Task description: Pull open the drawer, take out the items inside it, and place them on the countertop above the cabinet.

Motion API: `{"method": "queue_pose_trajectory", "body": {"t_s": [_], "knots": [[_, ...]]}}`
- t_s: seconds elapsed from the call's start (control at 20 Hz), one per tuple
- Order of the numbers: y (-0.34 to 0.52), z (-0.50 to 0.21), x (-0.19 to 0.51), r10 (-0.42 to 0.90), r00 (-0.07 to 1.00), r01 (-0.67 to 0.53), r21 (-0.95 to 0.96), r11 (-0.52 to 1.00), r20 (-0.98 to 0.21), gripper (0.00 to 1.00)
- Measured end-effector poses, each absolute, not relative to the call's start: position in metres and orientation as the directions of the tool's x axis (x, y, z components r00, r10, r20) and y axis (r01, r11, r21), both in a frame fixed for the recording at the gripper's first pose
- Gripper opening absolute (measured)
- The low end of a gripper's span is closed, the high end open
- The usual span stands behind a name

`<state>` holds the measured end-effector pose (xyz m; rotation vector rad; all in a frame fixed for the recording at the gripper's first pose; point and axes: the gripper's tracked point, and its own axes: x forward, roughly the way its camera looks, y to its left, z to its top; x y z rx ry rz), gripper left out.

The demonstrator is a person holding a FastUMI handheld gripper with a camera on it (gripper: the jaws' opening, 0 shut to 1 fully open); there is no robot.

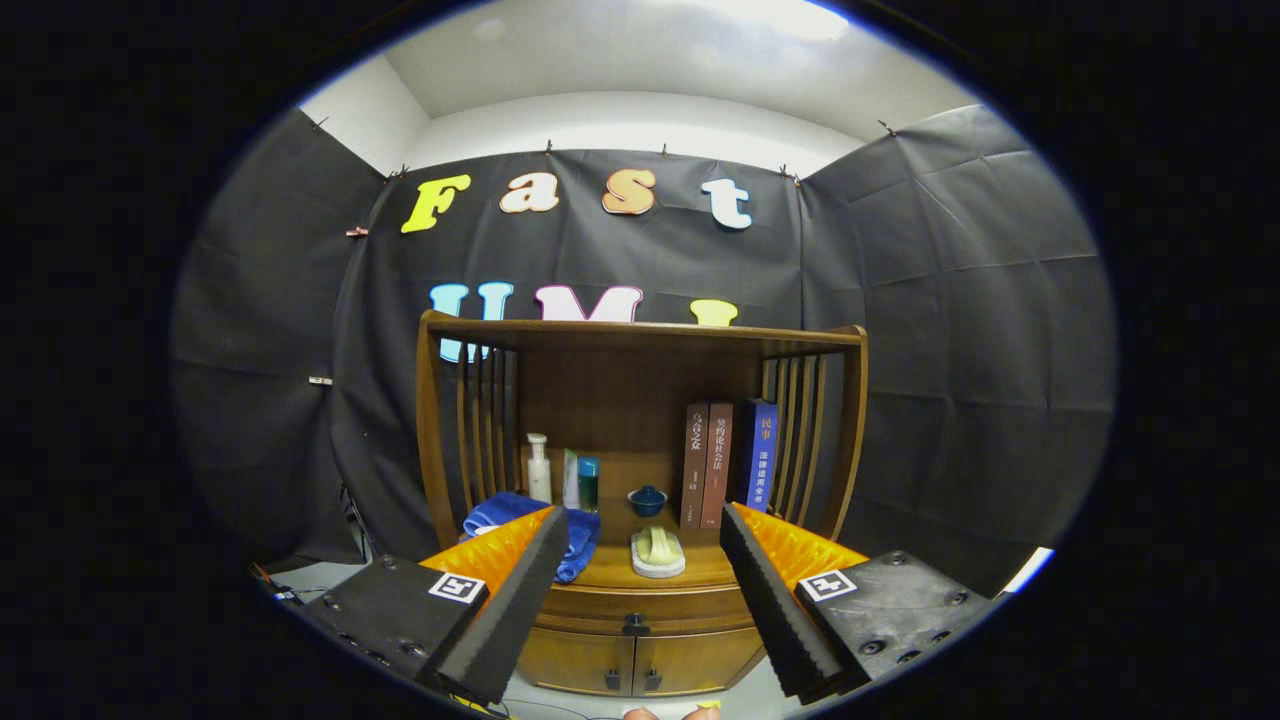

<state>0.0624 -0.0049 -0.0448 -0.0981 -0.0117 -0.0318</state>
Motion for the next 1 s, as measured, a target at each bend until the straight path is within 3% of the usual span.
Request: {"method": "queue_pose_trajectory", "body": {"t_s": [1.0], "knots": [[-0.016, -0.048, 0.065, -0.051, 0.998, 0.053, -0.083, 0.995, 0.02, 0.98]]}}
